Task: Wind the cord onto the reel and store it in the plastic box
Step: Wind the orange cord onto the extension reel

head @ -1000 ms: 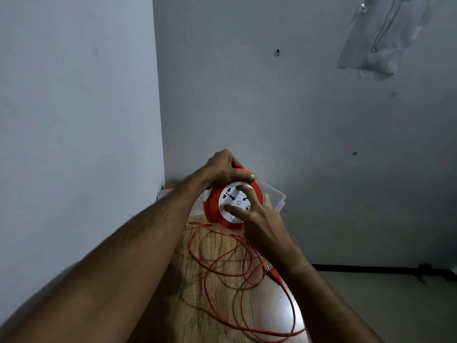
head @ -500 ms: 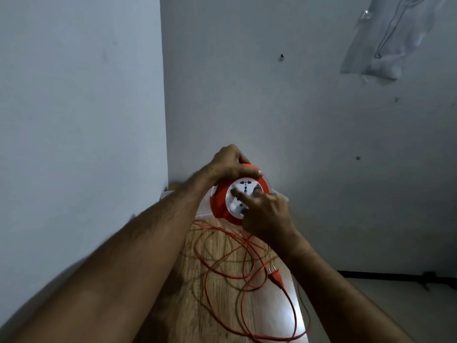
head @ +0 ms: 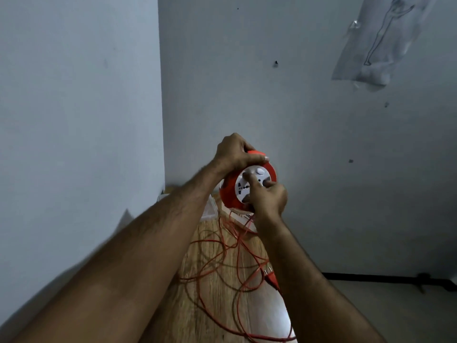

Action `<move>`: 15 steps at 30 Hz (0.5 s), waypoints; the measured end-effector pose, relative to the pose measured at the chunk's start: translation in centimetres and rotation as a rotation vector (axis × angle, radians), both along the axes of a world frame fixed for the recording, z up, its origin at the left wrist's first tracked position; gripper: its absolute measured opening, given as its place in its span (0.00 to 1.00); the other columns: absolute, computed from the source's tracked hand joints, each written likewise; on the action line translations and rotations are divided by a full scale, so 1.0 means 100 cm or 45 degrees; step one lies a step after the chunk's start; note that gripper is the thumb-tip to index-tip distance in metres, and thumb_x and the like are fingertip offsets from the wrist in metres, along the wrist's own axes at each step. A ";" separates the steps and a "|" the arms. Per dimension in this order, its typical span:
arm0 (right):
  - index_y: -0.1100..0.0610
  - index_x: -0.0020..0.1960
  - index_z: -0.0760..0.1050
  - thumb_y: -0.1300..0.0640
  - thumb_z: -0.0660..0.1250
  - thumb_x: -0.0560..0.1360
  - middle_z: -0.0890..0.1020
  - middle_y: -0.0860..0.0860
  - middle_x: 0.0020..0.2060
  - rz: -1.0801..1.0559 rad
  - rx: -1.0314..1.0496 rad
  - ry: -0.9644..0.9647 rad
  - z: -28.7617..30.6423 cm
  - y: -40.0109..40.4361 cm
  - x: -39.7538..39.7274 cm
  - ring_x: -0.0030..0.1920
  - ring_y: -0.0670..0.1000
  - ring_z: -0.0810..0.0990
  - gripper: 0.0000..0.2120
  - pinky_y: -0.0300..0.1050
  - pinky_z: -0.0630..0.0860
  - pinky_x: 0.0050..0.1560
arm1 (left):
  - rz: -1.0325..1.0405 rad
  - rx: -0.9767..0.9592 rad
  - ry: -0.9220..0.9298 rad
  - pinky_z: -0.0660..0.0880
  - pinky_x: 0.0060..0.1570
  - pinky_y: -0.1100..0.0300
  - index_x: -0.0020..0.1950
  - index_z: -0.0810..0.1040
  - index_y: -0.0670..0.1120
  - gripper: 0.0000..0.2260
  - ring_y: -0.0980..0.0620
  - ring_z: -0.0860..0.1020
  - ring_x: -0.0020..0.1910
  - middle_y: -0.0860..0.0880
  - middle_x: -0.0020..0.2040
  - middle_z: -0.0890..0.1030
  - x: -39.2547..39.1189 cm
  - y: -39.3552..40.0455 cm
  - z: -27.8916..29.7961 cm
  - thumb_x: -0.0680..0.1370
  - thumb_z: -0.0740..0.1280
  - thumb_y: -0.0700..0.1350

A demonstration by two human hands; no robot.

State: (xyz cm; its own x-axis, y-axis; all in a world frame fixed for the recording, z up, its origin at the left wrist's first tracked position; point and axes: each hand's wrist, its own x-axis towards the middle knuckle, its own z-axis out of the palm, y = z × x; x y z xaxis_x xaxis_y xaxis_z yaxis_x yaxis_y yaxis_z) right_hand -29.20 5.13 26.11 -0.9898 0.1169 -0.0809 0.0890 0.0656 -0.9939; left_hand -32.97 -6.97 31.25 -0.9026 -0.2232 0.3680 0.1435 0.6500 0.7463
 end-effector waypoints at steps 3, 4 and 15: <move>0.57 0.57 0.68 0.50 0.77 0.73 0.83 0.61 0.49 -0.058 -0.606 -0.390 0.015 0.000 0.010 0.39 0.54 0.86 0.22 0.51 0.86 0.40 | -0.014 -0.049 -0.005 0.85 0.43 0.58 0.50 0.90 0.45 0.18 0.54 0.87 0.40 0.47 0.45 0.89 0.001 0.004 -0.003 0.70 0.80 0.58; 0.54 0.58 0.64 0.53 0.76 0.75 0.82 0.63 0.50 -0.110 -0.830 -0.486 0.022 0.001 0.014 0.37 0.53 0.84 0.23 0.50 0.85 0.35 | -0.021 -0.057 -0.016 0.85 0.44 0.56 0.50 0.90 0.46 0.19 0.54 0.87 0.40 0.48 0.45 0.89 0.001 0.006 -0.003 0.69 0.80 0.59; 0.57 0.53 0.79 0.63 0.73 0.74 0.84 0.53 0.52 0.155 0.791 1.172 -0.010 0.043 0.010 0.37 0.48 0.83 0.09 0.41 0.78 0.37 | -0.076 0.173 -0.126 0.86 0.46 0.49 0.47 0.90 0.46 0.16 0.53 0.88 0.38 0.48 0.41 0.89 0.000 -0.010 -0.001 0.68 0.82 0.57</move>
State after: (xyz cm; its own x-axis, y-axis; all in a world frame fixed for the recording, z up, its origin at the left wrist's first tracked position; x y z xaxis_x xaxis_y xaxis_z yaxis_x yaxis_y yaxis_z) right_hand -28.15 9.48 25.12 -0.6495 -0.2197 0.7279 -0.7051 0.5322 -0.4685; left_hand -32.93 -7.95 31.14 -0.9462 -0.2097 0.2463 0.1001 0.5344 0.8393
